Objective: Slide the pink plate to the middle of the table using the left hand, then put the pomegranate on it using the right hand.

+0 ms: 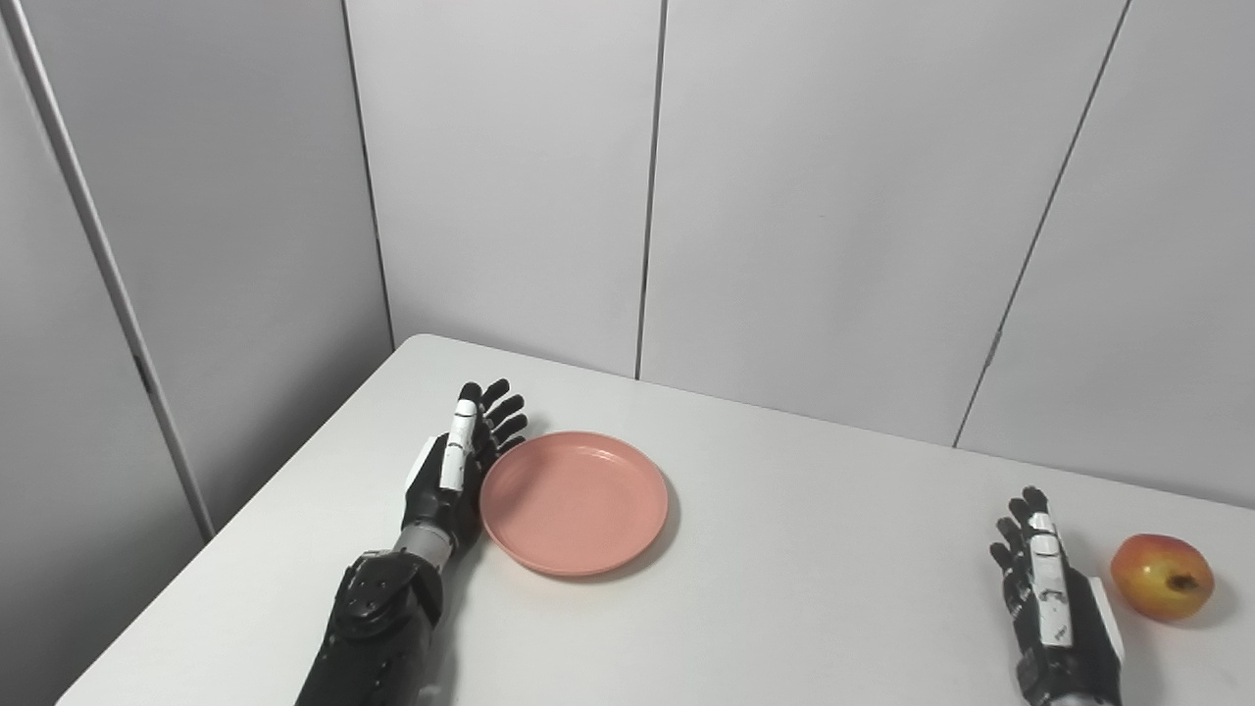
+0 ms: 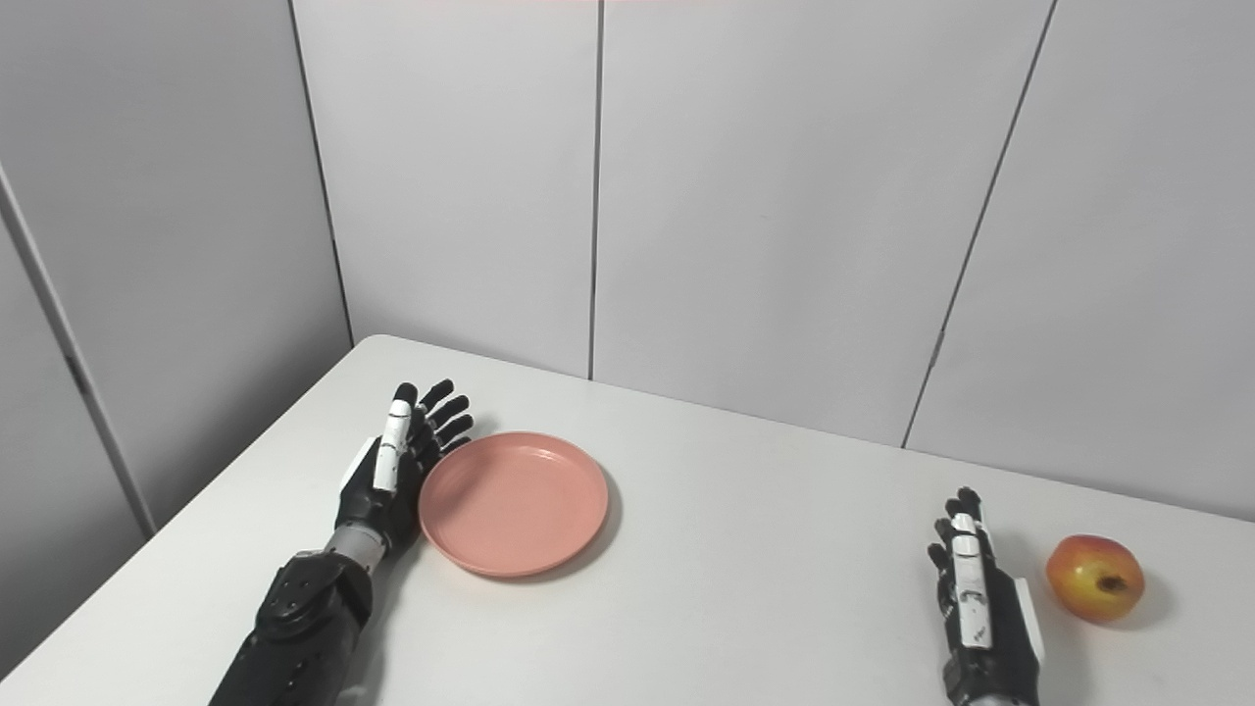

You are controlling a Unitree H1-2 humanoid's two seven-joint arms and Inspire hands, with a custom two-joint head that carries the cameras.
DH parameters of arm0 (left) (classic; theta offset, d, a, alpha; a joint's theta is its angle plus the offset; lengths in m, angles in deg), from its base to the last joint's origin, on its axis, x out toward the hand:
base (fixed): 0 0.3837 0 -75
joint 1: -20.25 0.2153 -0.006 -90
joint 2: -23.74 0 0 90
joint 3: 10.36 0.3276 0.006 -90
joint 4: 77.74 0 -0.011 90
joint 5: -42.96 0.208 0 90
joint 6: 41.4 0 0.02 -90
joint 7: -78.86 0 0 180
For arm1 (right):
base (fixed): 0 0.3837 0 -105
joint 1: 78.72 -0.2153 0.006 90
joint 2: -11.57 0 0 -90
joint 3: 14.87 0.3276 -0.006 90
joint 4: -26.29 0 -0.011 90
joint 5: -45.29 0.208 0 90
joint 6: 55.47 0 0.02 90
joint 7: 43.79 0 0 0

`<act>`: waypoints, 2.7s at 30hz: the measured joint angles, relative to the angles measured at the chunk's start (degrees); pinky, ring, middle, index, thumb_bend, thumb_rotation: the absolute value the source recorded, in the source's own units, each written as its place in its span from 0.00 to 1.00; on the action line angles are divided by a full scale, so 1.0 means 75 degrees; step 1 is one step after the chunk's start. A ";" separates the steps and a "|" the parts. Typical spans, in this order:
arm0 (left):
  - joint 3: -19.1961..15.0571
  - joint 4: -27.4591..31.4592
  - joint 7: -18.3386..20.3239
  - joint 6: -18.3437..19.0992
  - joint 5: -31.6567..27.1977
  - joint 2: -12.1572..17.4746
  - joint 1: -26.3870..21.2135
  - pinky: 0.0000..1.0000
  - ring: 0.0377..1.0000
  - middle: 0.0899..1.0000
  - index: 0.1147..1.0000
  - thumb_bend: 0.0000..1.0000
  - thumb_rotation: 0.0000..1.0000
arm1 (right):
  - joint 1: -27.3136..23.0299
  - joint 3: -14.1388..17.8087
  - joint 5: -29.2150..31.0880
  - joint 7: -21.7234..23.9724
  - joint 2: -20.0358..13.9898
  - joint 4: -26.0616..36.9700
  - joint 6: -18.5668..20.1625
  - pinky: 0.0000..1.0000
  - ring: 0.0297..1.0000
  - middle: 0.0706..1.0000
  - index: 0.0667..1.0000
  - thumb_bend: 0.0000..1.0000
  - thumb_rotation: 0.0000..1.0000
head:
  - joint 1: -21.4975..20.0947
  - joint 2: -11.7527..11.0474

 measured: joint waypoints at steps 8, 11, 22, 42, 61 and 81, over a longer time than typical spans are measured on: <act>0.0249 0.0129 -0.0079 0.0047 0.0208 -0.0201 0.0000 0.92 0.92 0.90 0.89 0.63 1.00 | -0.0003 -0.0002 -0.0020 -0.0005 0.0000 -0.0012 0.0000 1.00 0.99 1.00 1.00 0.45 0.94 | -0.0327 0.0105; 0.0359 0.0133 -0.0148 0.0050 0.0349 -0.0298 -0.0015 0.92 0.92 0.90 0.89 0.62 1.00 | -0.0026 -0.0001 -0.0022 -0.0006 0.0001 -0.0064 0.0000 1.00 0.99 1.00 1.00 0.46 0.95 | -0.0468 0.0152; 0.0652 0.0142 -0.0225 0.0079 0.0695 -0.0606 -0.0089 0.92 0.92 0.91 0.90 0.61 1.00 | -0.0079 0.0006 -0.0166 -0.0081 0.0029 -0.0129 0.0000 1.00 0.97 0.98 0.98 0.47 0.93 | -0.1159 0.0421; 0.0852 0.0506 0.0159 0.0425 0.0739 -0.0696 0.0017 0.94 0.94 0.93 0.93 0.59 1.00 | 0.0000 -0.0253 -0.0615 -0.0650 0.0665 0.0125 0.0028 0.99 0.97 0.98 0.97 0.55 0.92 | -0.3456 0.0879; 0.1155 0.1085 0.0418 0.0480 0.0643 -0.1031 0.0455 0.98 0.98 0.97 0.97 0.61 1.00 | 0.0068 -0.0374 -0.0801 -0.0872 0.0770 0.0221 0.0092 0.99 0.97 0.97 0.96 0.55 0.91 | -0.4278 0.0949; 0.1561 0.1459 -0.0036 0.0416 0.1148 -0.1806 0.0679 0.93 0.94 0.93 0.93 0.57 1.00 | 0.0396 -0.0355 -0.0435 -0.0564 0.0519 0.0737 0.0550 0.97 0.95 0.96 0.95 0.53 0.90 | -0.3060 0.1172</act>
